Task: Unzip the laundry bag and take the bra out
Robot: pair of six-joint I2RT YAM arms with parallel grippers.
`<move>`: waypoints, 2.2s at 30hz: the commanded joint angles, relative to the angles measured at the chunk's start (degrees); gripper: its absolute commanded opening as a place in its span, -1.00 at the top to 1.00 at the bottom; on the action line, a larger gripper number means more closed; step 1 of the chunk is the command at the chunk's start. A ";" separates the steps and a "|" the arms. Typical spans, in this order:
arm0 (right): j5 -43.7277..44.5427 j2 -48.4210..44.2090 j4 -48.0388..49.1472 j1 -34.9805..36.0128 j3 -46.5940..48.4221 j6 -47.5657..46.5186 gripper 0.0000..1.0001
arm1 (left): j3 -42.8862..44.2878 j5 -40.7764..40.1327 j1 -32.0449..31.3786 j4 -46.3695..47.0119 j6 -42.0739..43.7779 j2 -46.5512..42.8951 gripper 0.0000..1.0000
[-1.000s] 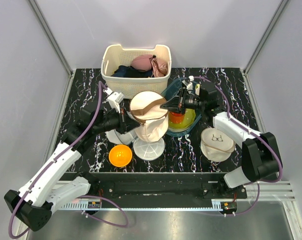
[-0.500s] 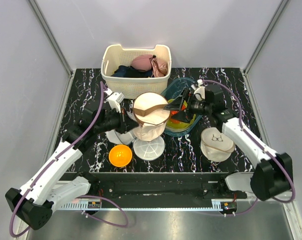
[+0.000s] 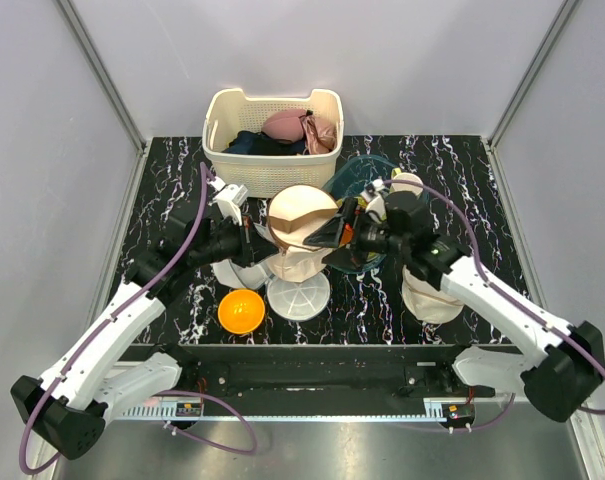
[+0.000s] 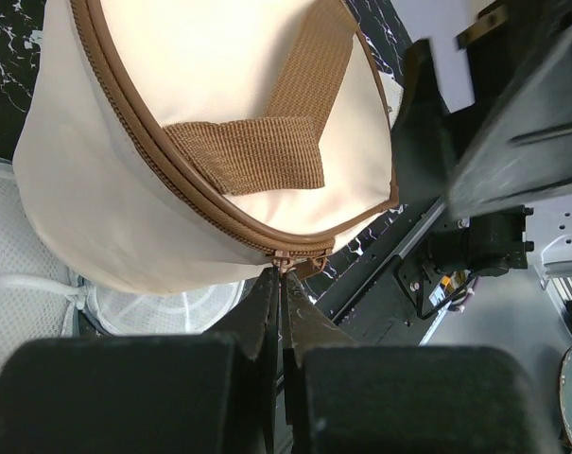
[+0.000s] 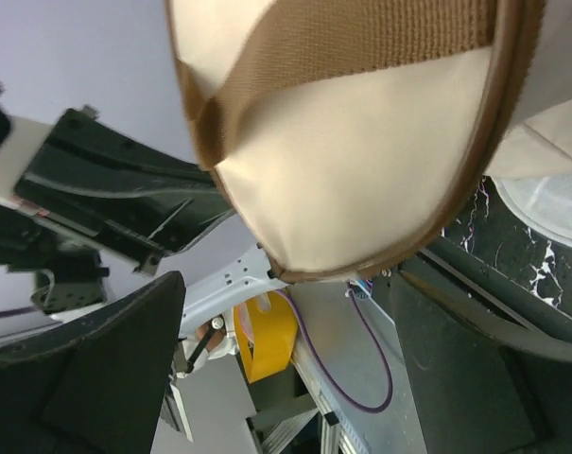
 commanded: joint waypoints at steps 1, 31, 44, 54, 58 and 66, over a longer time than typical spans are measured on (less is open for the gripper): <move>4.22 3.89 6.82 3.44 0.99 4.82 -0.90 | 1.20 1.19 -0.04 4.03 -0.56 -0.39 1.00; -11.77 -0.06 -11.96 -3.76 3.88 -21.45 1.00 | 6.56 -11.99 4.88 -10.04 9.55 -5.58 1.00; -7.99 4.06 -0.45 -4.99 6.78 -8.98 1.00 | -2.75 11.03 1.11 -1.17 6.74 -8.30 -0.17; -10.63 8.64 11.15 -5.61 6.34 0.08 1.00 | -9.96 10.61 -0.74 10.17 1.20 -9.01 -0.52; -10.72 8.55 13.35 -5.52 5.90 1.14 1.00 | -9.00 6.12 -0.74 11.50 1.72 -7.95 -0.43; -10.89 7.94 13.35 -5.52 5.81 1.32 1.00 | -5.66 3.57 -0.66 14.66 1.63 -3.64 -0.37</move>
